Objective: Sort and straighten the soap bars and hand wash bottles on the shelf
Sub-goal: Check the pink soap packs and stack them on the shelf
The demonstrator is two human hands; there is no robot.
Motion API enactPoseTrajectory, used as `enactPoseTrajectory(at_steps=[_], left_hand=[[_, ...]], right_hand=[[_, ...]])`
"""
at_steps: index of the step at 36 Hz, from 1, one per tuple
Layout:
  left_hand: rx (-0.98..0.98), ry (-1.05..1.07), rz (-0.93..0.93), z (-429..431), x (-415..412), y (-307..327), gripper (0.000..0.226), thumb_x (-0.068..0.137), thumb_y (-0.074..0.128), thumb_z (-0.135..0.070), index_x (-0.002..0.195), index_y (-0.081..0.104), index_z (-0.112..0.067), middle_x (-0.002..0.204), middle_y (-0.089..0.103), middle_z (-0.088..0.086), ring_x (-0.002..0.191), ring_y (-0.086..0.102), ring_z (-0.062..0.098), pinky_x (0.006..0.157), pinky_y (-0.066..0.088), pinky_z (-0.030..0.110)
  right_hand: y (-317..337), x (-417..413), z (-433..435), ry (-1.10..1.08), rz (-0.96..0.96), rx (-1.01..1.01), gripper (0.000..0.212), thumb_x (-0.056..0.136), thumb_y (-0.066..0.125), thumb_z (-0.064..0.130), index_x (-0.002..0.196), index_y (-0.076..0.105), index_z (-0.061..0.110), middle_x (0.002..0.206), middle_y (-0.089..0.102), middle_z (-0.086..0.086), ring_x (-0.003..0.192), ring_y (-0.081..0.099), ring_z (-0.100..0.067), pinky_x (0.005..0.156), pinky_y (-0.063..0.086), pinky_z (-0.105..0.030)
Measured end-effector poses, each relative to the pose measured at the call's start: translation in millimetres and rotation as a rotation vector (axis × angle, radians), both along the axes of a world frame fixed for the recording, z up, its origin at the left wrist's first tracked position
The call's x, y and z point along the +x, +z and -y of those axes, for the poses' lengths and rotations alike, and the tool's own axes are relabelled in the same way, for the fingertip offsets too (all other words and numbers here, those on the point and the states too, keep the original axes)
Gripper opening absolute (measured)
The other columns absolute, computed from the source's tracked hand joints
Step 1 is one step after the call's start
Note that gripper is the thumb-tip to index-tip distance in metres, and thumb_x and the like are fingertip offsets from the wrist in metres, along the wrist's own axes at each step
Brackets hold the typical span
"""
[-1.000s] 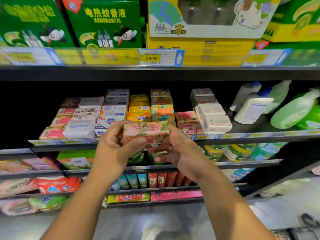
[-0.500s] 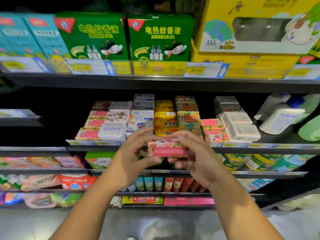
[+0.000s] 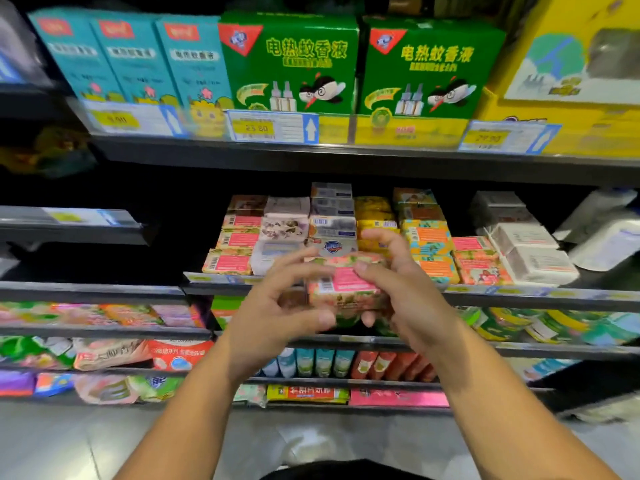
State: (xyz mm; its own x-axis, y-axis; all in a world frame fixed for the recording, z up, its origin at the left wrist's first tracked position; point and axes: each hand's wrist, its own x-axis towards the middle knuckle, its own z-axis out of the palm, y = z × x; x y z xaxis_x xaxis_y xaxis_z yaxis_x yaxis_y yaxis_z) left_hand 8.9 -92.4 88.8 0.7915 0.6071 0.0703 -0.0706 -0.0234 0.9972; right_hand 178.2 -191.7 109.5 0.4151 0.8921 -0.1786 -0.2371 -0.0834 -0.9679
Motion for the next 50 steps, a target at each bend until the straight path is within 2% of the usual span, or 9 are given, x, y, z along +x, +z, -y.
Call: enactPoseTrajectory(at_steps=[8,13,20,25,28,33,40,45,50], left_hand=[[0.405,0.154,-0.106,-34.1,-26.4,-7.8,0.046,0.080,0.082,-0.020,0.111,0.065,-0.050,0.132,0.048,-0.021,0.116,0.052,-0.008,0.090,0.049,0.014],[0.102,0.165,-0.026,-41.7,-34.4,-6.2,0.035,0.084,0.071,-0.027,0.118,0.063,-0.029,0.109,0.068,-0.003,0.097,0.067,0.009,0.076,0.054,0.020],[-0.028,0.250,0.051,-48.0,-31.1,-5.3,0.024,0.087,0.058,-0.031,0.106,0.064,-0.018,0.070,0.057,-0.003,0.060,0.054,0.012,0.049,0.050,0.025],[-0.207,0.096,0.075,-65.1,-40.3,-15.7,0.027,0.086,0.072,-0.024,0.111,0.071,-0.032,0.120,0.065,-0.006,0.094,0.069,0.015,0.068,0.056,0.029],[-0.024,-0.092,0.061,-82.3,-48.4,-21.8,0.068,0.066,0.090,-0.012,0.122,0.066,-0.041,0.144,0.046,-0.013,0.126,0.057,0.015,0.091,0.055,0.031],[0.165,0.112,0.041,-99.8,-46.0,-23.7,0.048,0.080,0.076,-0.014,0.119,0.062,-0.040,0.127,0.056,-0.002,0.116,0.060,0.010,0.089,0.052,0.020],[-0.157,0.193,0.142,-103.7,-46.5,-25.5,0.032,0.092,0.060,-0.008,0.123,0.056,-0.018,0.106,0.071,-0.003,0.094,0.068,0.002,0.074,0.053,0.015],[-0.178,-0.016,0.137,-116.5,-60.2,-40.0,0.058,0.075,0.077,0.000,0.126,0.060,-0.020,0.126,0.065,-0.001,0.111,0.067,0.017,0.084,0.057,0.027],[0.129,-0.011,-0.006,-127.7,-69.3,-46.7,0.067,0.077,0.078,0.005,0.125,0.063,-0.038,0.140,0.046,-0.002,0.123,0.056,0.006,0.095,0.050,0.018]], right_hand=[[-1.1,-11.3,-16.8,0.239,-0.275,0.002,0.050,0.081,0.075,0.019,0.126,0.055,0.010,0.098,0.071,-0.018,0.071,0.069,-0.027,0.056,0.058,-0.026],[-3.4,-23.6,-34.6,0.231,-0.098,-0.065,0.034,0.084,0.075,0.026,0.113,0.062,0.012,0.108,0.074,-0.011,0.096,0.073,-0.027,0.073,0.061,-0.031],[-7.9,-35.3,-54.7,0.113,-0.010,-0.061,0.043,0.078,0.073,0.030,0.118,0.061,0.022,0.117,0.062,-0.012,0.083,0.072,-0.026,0.056,0.059,-0.039],[-9.3,-41.9,-62.5,0.002,-0.103,-0.018,0.010,0.096,0.061,0.018,0.100,0.067,0.025,0.118,0.066,-0.014,0.080,0.072,-0.026,0.039,0.047,-0.026],[-11.1,-42.8,-65.4,0.005,-0.282,-0.004,0.013,0.095,0.059,0.018,0.094,0.073,0.020,0.113,0.071,-0.017,0.082,0.069,-0.032,0.039,0.051,-0.025],[-18.1,-42.3,-69.7,0.256,-0.500,0.092,0.066,0.071,0.090,0.021,0.129,0.061,0.007,0.126,0.062,-0.028,0.090,0.073,-0.037,0.072,0.063,-0.032],[-22.9,-64.0,-91.7,0.044,-0.043,-0.054,0.039,0.081,0.070,0.017,0.119,0.067,0.008,0.120,0.066,-0.027,0.107,0.067,-0.032,0.095,0.055,-0.046],[-26.8,-71.7,-99.7,-0.120,-0.062,-0.016,0.029,0.093,0.063,0.011,0.117,0.066,0.025,0.109,0.071,-0.010,0.086,0.072,-0.027,0.052,0.058,-0.029],[-33.8,-71.7,-97.4,0.009,-0.372,0.069,0.031,0.082,0.077,0.019,0.110,0.071,0.009,0.108,0.067,-0.029,0.074,0.072,-0.032,0.056,0.060,-0.027]])
